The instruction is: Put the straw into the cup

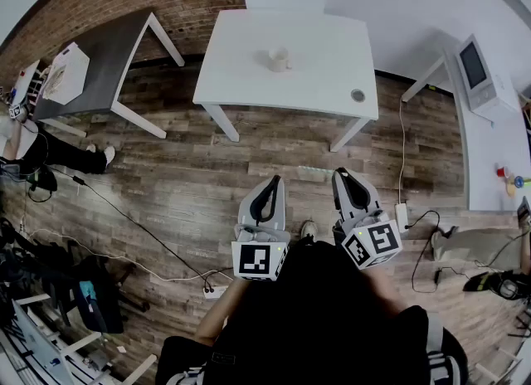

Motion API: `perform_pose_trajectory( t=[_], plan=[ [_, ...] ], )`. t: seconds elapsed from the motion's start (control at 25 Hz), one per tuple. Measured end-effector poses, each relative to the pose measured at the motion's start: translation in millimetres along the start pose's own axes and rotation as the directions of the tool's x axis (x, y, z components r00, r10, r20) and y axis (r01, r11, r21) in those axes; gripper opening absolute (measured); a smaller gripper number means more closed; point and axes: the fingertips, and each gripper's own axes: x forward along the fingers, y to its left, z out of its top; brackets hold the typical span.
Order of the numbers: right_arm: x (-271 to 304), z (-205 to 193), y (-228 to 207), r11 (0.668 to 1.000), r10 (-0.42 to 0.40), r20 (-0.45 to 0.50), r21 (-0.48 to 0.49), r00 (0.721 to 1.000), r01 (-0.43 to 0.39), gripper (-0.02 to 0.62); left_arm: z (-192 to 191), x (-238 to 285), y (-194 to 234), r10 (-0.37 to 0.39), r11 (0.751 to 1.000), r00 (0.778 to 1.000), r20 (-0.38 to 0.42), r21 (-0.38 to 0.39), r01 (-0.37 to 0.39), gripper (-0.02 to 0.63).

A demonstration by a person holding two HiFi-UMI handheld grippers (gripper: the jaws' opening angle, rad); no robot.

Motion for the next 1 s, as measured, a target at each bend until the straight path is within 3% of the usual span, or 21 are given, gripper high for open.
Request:
perform_pose_trajectory(
  t=[1.0],
  plan=[
    [-20.7,7.5,-34.9,1.000,0.002,0.027,0.028,1.000,-0.003,0.025,-3.7,15.7,-34.3,0.014,1.000,1.000,-0.010,0.016,-0.014,0.005]
  ],
)
